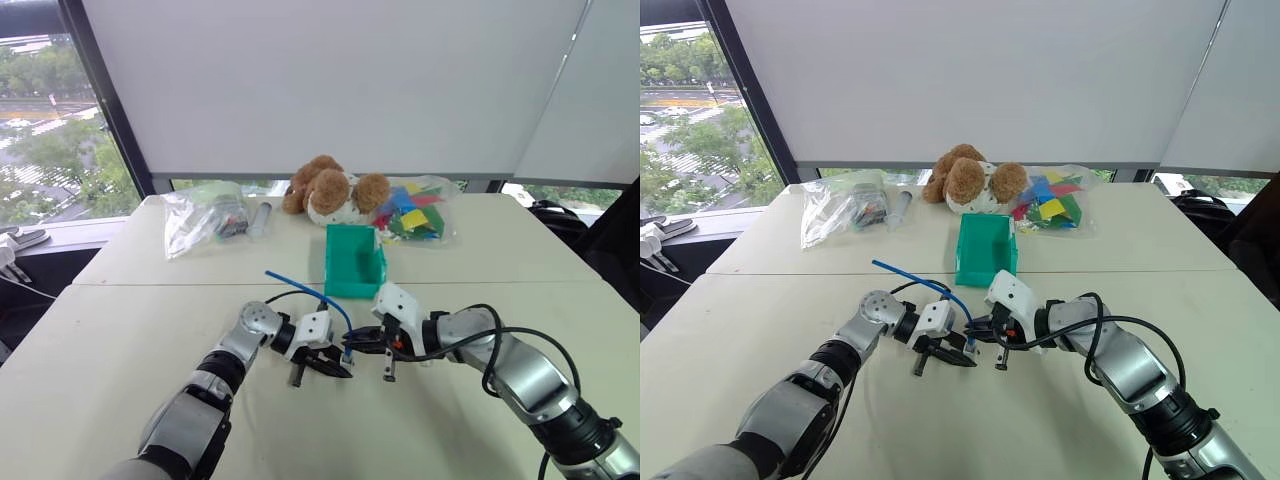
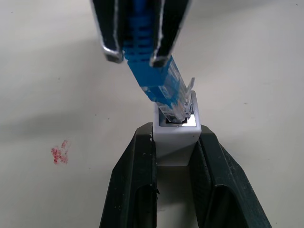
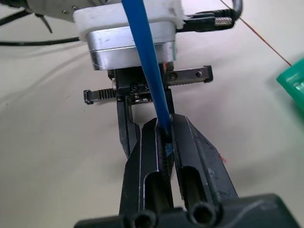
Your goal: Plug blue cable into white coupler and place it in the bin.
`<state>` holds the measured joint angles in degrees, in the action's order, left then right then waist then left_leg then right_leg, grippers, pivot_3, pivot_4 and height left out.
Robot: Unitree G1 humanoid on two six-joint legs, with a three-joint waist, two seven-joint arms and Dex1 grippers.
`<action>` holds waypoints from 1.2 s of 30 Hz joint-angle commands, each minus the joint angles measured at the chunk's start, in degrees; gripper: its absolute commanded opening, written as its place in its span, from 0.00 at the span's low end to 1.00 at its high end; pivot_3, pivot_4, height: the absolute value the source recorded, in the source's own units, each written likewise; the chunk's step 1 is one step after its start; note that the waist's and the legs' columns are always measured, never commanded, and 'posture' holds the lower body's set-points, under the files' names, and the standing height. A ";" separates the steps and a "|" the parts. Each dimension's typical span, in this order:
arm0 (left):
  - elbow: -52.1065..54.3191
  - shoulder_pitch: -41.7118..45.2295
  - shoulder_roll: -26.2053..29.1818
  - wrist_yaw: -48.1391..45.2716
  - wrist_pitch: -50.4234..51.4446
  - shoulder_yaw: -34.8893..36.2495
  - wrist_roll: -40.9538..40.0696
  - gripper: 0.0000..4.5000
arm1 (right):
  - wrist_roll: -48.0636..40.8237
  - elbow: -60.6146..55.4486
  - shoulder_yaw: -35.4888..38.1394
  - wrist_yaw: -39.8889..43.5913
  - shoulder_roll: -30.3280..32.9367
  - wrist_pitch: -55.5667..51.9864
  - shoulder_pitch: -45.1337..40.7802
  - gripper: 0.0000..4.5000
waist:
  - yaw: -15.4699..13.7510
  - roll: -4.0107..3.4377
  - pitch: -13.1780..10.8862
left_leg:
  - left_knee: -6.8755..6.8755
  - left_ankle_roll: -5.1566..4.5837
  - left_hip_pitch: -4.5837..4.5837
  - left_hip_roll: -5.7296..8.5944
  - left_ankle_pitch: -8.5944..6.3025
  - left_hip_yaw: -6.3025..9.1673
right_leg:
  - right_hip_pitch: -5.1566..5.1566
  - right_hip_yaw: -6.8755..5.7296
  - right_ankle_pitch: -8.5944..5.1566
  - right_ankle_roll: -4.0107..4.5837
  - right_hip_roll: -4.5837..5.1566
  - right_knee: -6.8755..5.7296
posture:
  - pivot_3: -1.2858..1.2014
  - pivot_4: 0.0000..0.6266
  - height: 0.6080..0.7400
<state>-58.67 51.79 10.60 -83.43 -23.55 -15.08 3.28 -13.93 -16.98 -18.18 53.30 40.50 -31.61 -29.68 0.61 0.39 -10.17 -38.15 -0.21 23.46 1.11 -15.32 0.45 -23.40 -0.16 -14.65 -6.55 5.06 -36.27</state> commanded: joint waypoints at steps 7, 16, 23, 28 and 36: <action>-0.22 0.30 0.82 -0.36 -0.16 -0.58 0.62 0.07 | 2.27 1.31 -3.49 7.52 -0.33 4.12 -1.77 0.00 | 0.02 0.00 0.00 | 0.00 0.00 -0.01 0.00 0.00 0.00 | 0.01 0.00 0.00 0.00 -0.01 0.00 | 0.52 0.24 1.00; -0.01 0.19 0.85 -0.26 -0.10 -0.58 0.60 0.07 | 2.08 10.21 -3.73 12.06 -3.41 6.16 -2.94 0.00 | 0.12 0.03 0.05 | 0.00 0.00 -0.08 0.01 0.00 -0.01 | 0.05 0.00 0.00 0.00 -0.03 -0.01 | 0.52 0.24 1.00; 0.18 0.13 0.85 -0.18 -0.19 -0.58 0.56 0.07 | 0.98 14.60 -1.18 14.12 -3.50 5.73 -2.74 0.00 | 0.07 0.06 0.10 | 0.00 0.01 -0.10 -0.01 0.00 0.00 | 0.08 0.00 0.00 0.00 -0.02 -0.03 | 0.52 0.24 1.00; 0.20 0.08 0.77 -0.17 -0.21 -0.63 0.58 0.07 | 0.84 15.39 0.23 14.54 -3.15 5.41 -2.16 0.00 | 0.06 0.06 0.10 | 0.00 0.01 -0.11 -0.01 0.00 0.00 | 0.08 0.00 0.00 0.00 -0.02 -0.04 | 0.52 0.24 1.00; -0.06 0.32 0.64 -0.16 -0.28 -0.67 0.66 0.07 | 1.35 14.53 0.25 13.25 -4.19 5.33 -0.19 0.00 | 0.03 0.06 0.11 | -0.01 0.01 -0.11 -0.01 0.00 0.00 | 0.08 0.00 0.00 0.00 -0.02 -0.05 | 0.52 0.24 1.00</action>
<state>-58.70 51.79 10.65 -83.37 -23.47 -15.09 3.28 -14.36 -3.49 -15.86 67.05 36.37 -25.12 -32.00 0.65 0.45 -10.07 -38.16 -0.21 23.36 1.09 -15.32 0.44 -23.32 -0.16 -14.65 -6.55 5.04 -36.32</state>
